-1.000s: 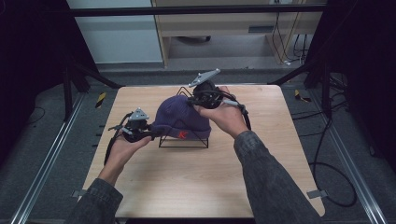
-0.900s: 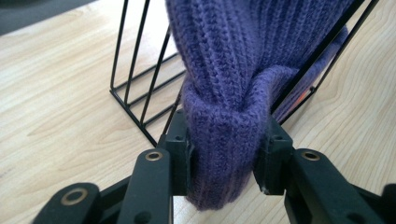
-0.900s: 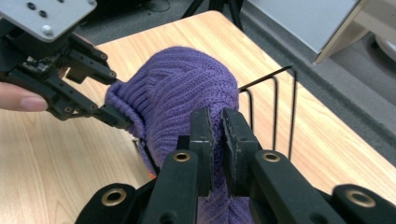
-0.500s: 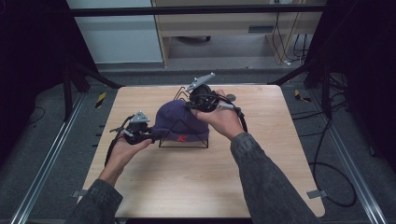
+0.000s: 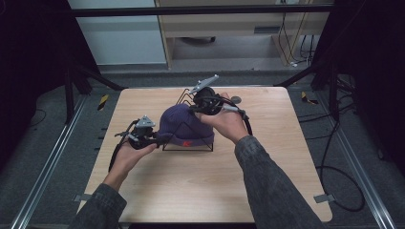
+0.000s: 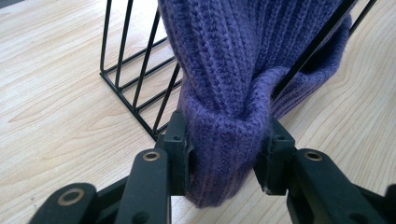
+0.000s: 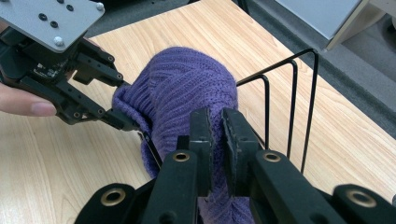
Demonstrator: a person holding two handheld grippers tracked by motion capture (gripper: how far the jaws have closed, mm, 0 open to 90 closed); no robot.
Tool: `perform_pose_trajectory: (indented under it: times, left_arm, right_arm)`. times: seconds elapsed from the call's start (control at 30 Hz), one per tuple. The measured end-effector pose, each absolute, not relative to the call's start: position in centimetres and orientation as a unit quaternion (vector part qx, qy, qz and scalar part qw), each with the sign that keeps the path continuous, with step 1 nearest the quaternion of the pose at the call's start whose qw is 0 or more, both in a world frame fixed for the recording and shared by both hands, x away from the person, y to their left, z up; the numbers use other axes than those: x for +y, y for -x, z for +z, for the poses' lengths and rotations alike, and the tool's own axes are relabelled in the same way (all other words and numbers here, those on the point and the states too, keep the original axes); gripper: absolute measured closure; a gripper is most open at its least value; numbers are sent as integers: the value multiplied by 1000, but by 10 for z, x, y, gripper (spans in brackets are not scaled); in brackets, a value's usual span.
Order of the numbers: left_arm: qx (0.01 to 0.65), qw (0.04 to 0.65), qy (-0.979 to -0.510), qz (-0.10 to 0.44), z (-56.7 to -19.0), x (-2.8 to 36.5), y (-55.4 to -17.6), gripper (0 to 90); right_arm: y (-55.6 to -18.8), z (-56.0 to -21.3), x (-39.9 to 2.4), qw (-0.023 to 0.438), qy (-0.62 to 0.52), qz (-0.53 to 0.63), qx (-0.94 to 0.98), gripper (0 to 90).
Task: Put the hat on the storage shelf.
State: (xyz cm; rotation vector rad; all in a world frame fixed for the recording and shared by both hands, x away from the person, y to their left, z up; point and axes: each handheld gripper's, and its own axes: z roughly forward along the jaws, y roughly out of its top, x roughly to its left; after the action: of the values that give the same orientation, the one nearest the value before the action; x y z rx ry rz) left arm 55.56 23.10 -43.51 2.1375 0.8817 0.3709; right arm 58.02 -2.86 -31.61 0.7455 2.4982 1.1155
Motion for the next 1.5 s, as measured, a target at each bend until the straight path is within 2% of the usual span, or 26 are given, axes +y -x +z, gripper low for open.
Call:
perform_pose_trajectory:
  times: [1.2,1.5]
  left_arm:
    - [358,378,-840,154,-445,231,-555,623]
    - [363,374,-839,158,-447,232,-555,591]
  right_arm:
    - [-578,-323,-24,144,-259,390,872,828]
    - [-578,-325,-21,142,-257,389,873,819]
